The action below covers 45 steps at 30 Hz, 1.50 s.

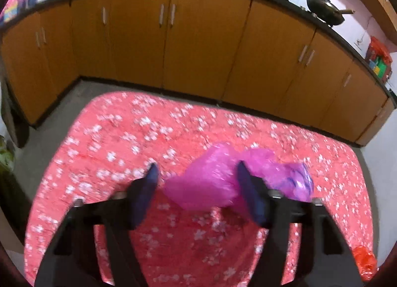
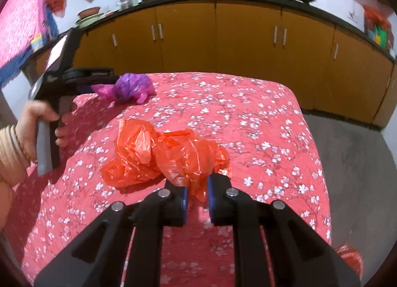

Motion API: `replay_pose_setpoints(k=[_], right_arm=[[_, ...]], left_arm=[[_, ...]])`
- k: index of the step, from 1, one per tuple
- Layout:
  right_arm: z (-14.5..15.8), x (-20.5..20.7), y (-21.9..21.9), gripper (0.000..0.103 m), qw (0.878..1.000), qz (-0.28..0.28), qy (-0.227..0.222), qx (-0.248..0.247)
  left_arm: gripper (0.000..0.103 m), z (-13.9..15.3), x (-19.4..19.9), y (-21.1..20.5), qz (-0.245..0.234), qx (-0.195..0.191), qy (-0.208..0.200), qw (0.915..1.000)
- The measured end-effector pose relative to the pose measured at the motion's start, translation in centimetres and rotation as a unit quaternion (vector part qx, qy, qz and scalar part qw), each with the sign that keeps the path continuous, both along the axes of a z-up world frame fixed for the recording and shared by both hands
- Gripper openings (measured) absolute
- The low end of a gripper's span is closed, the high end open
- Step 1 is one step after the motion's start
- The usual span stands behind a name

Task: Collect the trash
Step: 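Grasp the red bags with the right tool while the left grasps the purple bag, then carry the red and purple bags to the red basket and open both tools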

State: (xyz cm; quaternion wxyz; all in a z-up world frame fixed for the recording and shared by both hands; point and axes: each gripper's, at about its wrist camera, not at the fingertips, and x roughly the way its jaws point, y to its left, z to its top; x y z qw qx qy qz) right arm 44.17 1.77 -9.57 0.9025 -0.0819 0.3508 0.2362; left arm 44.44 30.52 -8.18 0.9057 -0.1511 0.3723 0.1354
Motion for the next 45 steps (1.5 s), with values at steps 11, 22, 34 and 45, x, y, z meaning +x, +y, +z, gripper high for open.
replay_pose_setpoints(k=[11,22,34,45], right_arm=[[0.5,-1.0,-1.1,0.014,1.0,-0.022,-0.017,0.009],[1.5,-4.0,-3.2,0.014,0.999,-0.04,-0.032,0.011],[4.3,-7.3,-9.6,0.014,0.991,-0.112,-0.067,0.029],[5.5,-10.3,-18.7,0.014,0.969,-0.218,-0.104,0.045]], left_arm=[[0.011,0.4,-4.5,-2.3,-0.029,0.056,-0.004,0.998],[0.011,3.6,-10.3,-7.6,-0.104,0.114,-0.04,0.9872],[0.011,5.8,-13.3,-12.6,-0.135,0.121,-0.072,0.9809],[0.011,7.5,-15.2,-22.2,-0.202,0.117,-0.131,0.9634]])
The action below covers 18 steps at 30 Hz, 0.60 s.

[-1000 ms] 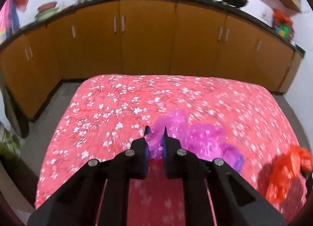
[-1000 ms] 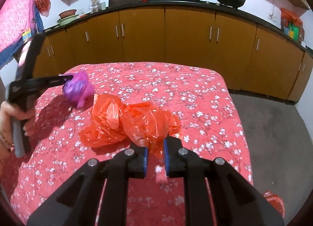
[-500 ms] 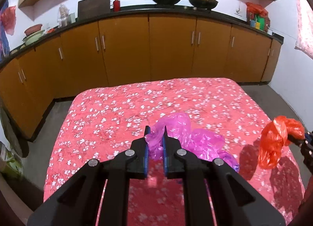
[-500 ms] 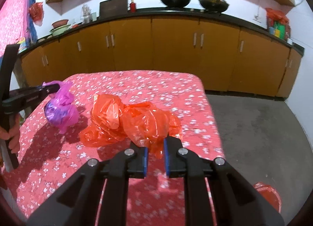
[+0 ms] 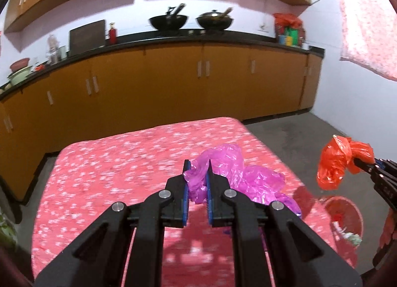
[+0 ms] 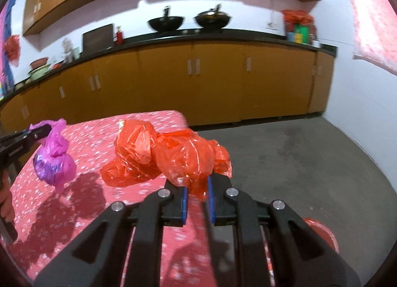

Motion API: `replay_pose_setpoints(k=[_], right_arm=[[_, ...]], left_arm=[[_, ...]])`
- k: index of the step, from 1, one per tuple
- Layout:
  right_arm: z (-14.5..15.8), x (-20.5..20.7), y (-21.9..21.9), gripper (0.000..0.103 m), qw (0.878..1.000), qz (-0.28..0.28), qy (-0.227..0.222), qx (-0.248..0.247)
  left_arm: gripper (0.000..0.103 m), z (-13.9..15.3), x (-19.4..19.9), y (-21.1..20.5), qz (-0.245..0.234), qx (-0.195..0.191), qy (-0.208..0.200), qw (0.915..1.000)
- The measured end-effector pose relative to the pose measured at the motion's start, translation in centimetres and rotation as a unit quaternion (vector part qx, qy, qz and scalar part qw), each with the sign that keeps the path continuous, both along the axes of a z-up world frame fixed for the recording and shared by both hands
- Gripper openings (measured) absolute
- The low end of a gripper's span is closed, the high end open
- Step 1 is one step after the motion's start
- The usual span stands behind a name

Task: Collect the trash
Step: 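Carry the red and purple bags to the red basket and open both tools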

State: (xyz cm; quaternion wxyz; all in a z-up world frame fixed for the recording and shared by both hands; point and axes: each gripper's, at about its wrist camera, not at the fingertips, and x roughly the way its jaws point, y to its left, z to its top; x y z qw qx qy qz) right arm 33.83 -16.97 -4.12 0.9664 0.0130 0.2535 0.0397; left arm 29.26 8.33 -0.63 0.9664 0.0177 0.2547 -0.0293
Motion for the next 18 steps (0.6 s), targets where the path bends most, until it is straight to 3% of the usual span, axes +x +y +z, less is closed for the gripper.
replay_pose_setpoints(k=[8,18], right_arm=[[-1.3,-2.7,-7.2,0.014,0.997,-0.076,-0.003,-0.006],[-6.5,-6.0,-17.4,0.014,0.981,-0.189,0.047,0.013]], left_arm=[[0.011,-0.6,-0.3,-6.3,-0.048,-0.015,0.005,0.9987],[0.011,-2.6,-0.9,-16.2,-0.131,-0.031,0.033,0.9903]])
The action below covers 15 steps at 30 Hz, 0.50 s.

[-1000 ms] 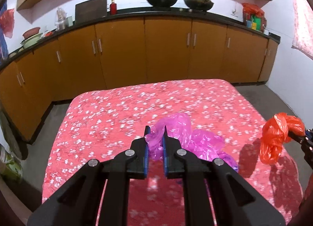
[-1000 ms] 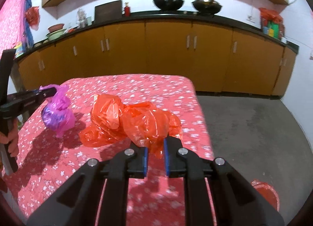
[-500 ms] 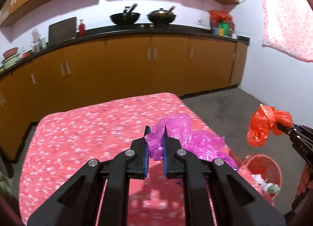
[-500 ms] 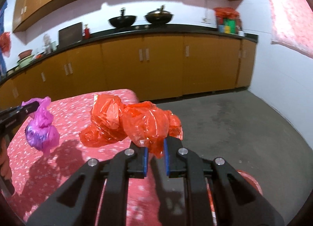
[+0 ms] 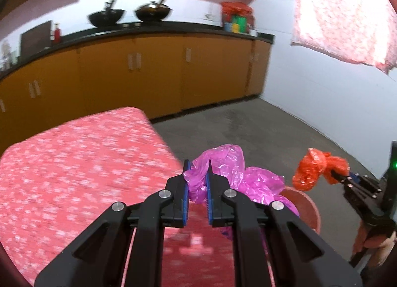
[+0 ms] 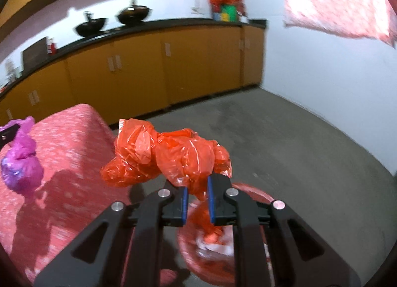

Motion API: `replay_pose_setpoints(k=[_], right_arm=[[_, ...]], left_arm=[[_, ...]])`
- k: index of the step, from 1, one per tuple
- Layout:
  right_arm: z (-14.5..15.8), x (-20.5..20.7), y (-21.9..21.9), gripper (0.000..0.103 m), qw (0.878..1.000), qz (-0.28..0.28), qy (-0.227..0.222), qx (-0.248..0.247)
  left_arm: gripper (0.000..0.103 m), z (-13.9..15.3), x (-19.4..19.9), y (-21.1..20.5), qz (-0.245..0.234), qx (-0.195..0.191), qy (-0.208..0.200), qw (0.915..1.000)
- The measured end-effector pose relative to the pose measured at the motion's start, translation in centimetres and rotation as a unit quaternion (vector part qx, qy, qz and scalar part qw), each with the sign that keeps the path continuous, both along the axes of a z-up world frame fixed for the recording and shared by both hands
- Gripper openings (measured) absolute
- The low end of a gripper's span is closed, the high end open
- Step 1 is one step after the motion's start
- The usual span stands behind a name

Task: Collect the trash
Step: 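Carry the red and purple bags to the red basket and open both tools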

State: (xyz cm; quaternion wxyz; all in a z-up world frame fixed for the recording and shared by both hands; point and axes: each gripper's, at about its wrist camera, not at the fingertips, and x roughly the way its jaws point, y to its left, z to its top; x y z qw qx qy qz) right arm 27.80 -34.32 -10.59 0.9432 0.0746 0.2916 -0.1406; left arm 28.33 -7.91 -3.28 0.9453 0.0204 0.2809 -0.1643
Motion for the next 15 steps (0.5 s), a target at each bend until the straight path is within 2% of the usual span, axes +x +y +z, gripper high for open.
replay_pose_setpoints(k=[6,15], right_arm=[[-3.4,-1.4,-5.0,0.014,0.998,-0.054,0.03,0.017],[-7.8,-2.9,-10.6,0.014,0.991,-0.102,0.069,0.043]], left_arm=[[0.011,-2.9,-0.3,-7.4,-0.058,0.013,0.034,0.9976],[0.011,-7.6,0.0,-16.4,-0.099,0.062,0.074,0.9903]])
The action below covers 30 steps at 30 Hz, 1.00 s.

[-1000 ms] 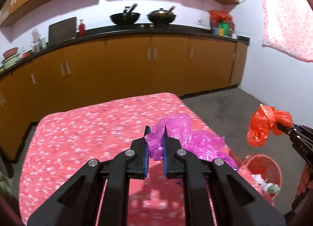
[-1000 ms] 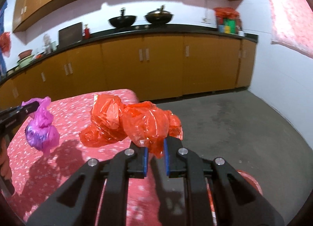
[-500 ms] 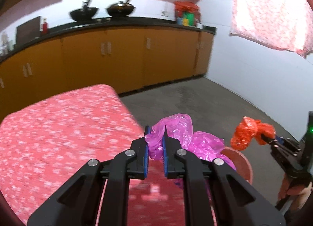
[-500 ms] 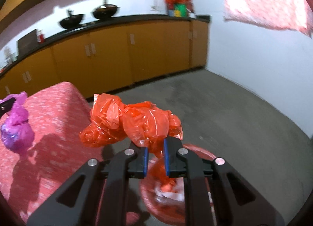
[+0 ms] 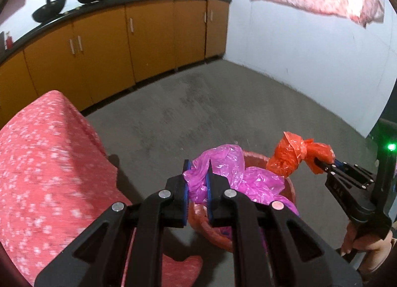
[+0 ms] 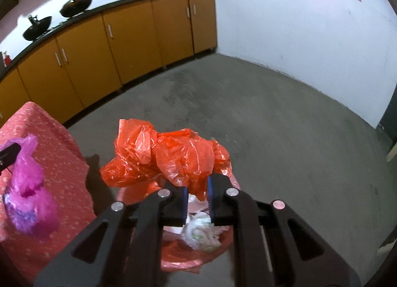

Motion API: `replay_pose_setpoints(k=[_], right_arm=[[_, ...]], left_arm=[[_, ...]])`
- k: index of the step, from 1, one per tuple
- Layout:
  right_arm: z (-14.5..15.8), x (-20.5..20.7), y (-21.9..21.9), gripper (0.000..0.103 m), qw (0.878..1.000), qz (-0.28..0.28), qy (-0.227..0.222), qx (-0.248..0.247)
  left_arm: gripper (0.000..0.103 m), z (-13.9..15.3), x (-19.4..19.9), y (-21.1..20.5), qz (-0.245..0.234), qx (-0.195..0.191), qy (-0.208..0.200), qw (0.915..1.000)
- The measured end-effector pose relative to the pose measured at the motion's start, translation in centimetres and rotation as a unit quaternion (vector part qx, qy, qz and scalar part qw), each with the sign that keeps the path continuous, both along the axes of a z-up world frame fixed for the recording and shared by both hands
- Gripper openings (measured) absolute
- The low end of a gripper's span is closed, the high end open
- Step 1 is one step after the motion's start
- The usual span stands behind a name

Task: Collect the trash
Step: 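Carry the red and purple bags to the red basket and open both tools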

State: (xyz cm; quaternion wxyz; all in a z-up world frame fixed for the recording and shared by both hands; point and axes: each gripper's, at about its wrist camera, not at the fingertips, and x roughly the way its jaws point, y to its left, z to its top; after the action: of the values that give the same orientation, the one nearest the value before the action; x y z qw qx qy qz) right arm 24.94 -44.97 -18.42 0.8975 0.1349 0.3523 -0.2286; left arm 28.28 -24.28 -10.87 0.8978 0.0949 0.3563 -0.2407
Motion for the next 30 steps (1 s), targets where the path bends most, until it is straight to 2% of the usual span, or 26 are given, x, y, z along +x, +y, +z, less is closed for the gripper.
replay_pose_setpoints(k=[8,20,25,27,30], right_arm=[[-2.5,2.0,-1.6,0.014,0.999,-0.011,0.023,0.025],[-4.7,4.0,-3.2,0.014,0.998,-0.007,0.041,0.05],[-5.2,4.5,-3.8,0.02,0.997,-0.008,0.042,0.065],[-5.1,4.7,-3.9,0.024,0.997,-0.006,0.04,0.064],[-5.1,4.8,-3.8,0.027,0.997,0.0,0.035,0.066]], left_arm=[[0.011,-3.4,1.4,-4.2,-0.006,0.035,0.03,0.9989],[0.011,-6.7,3.1,-6.5,-0.013,0.068,0.049,0.9964],[0.011,-7.4,3.5,-7.3,-0.012,0.069,0.059,0.9958],[0.012,-7.4,3.6,-7.3,-0.013,0.07,0.06,0.9957],[0.022,-7.5,3.9,-7.2,-0.011,0.067,0.064,0.9957]])
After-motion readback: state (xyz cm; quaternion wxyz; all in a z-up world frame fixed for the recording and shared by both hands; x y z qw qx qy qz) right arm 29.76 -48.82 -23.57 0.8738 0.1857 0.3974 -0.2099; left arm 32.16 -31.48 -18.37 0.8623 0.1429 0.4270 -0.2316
